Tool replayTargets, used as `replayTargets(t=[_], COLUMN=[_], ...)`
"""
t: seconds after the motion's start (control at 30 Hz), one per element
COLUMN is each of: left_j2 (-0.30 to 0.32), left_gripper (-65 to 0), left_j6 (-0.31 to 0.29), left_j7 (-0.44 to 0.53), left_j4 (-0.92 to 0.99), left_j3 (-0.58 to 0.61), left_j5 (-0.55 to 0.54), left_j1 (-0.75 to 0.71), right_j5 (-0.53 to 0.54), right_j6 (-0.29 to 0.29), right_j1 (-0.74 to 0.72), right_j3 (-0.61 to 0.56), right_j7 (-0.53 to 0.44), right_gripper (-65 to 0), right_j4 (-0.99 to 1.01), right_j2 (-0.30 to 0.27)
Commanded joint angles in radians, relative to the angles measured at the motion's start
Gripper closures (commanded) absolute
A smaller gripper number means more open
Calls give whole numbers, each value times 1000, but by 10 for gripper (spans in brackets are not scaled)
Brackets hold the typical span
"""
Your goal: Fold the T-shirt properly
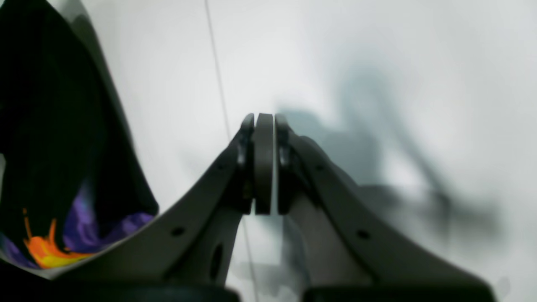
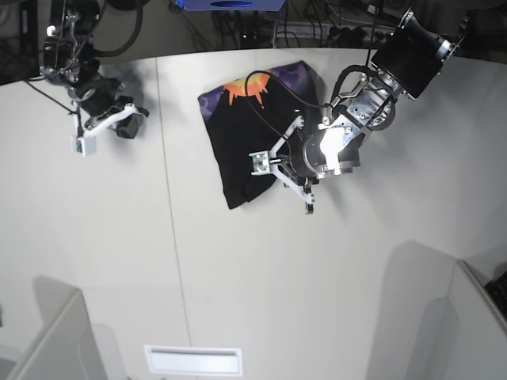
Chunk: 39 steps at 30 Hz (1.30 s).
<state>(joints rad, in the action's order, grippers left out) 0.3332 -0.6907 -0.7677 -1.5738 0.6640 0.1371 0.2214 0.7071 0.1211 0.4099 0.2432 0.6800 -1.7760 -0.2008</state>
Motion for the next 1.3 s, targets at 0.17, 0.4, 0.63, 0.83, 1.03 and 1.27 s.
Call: replayTargets(t=[0.17,0.4,0.63,0.83,1.03,1.27], left_j2=[-15,-15,-42,-72,-76,-78], left_gripper=[0,0,0,0,0,0], left_j6=[-7,-7,-7,-7,-7,-7], left_j7=[66,89,90,90,89,87], left_j4=[39,40,42,43,43,43], left_j3=[29,150,185,187,187,181], left_j5=[74,69,68,68,68,68], left_j1=[34,94,155,174,168,175], right_j5=[10,10,10,10,10,10], right_j6=[9,9,9,7,7,7], right_j1=[10,11,11,8,7,4], right_j3=[58,60,66,66,66,66], right_j7=[-19,-19,-19,-19,-19,-19], right_gripper=[0,0,0,0,0,0], right_j4=[-18,-18,-17,-17,-17,-17], right_j2=[37,41,42,42,42,44])
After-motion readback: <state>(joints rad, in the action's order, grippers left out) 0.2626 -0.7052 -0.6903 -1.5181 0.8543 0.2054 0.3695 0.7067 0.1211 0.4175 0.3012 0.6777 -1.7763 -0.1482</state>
